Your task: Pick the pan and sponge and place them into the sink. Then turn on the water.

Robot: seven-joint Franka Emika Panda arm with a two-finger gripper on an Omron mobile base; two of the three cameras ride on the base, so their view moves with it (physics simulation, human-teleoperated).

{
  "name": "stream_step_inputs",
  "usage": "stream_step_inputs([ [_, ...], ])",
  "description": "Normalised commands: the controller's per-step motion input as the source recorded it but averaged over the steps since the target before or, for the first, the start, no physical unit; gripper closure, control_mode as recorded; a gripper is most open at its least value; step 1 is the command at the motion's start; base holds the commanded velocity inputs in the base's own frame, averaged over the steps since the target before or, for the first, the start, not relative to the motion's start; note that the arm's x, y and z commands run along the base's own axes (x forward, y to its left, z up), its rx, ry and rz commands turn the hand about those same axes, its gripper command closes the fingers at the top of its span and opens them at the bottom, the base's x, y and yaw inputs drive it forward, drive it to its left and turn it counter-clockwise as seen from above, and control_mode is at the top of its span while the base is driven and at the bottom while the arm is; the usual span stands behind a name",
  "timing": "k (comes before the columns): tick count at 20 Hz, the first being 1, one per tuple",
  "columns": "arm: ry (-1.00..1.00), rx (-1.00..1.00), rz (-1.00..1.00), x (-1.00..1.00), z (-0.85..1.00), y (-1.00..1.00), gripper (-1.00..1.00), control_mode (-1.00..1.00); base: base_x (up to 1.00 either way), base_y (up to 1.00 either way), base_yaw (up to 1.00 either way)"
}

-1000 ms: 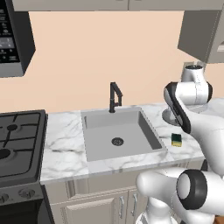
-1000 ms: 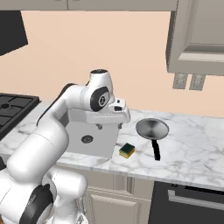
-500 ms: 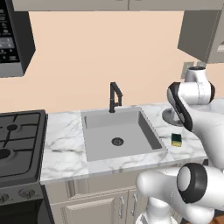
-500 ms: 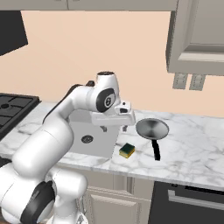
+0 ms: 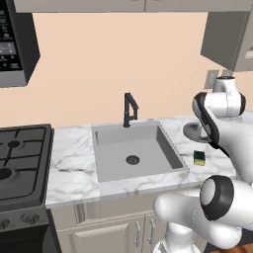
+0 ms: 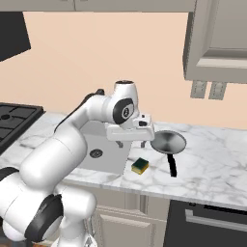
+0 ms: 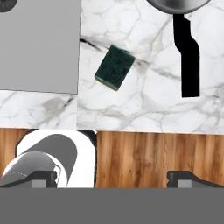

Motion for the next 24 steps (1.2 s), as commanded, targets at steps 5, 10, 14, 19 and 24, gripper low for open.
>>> stream_step_inputs([
  [5, 0.05, 0.01, 0.0, 0.0, -0.07, -0.17, -1.0, -1.0, 0.0, 0.0, 0.0],
  [10, 0.05, 0.01, 0.01, 0.0, -0.07, -0.15, -1.0, -1.0, 0.0, 0.0, 0.0],
  [14, 0.05, 0.01, 0.01, 0.0, -0.09, -0.15, -1.0, -1.0, 0.0, 0.0, 0.0],
  [19, 0.05, 0.0, 0.01, 0.0, -0.12, -0.15, -1.0, -1.0, 0.0, 0.0, 0.0],
  [24, 0.03, 0.02, 0.01, 0.0, -0.08, -0.15, -1.0, -1.0, 0.0, 0.0, 0.0],
])
